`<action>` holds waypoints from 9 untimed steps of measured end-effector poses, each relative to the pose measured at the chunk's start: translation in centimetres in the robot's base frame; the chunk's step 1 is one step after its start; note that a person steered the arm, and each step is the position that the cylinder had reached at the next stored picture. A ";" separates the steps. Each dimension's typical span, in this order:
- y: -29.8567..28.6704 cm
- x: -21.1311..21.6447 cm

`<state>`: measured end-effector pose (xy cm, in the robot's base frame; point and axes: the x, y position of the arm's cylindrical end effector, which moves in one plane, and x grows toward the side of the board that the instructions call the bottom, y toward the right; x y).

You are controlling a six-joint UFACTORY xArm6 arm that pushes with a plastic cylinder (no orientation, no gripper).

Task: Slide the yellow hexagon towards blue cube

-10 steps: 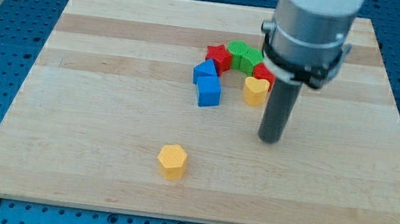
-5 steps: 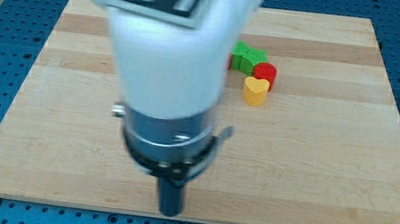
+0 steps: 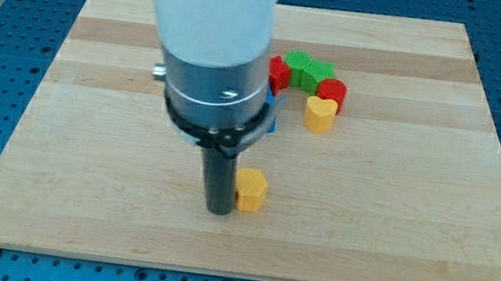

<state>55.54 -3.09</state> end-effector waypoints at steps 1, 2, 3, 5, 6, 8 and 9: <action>2.5 0.0; 4.6 0.2; 5.4 -0.1; 5.4 -3.0; 5.4 -4.7; 5.4 -5.4; 4.9 -5.4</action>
<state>50.13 1.81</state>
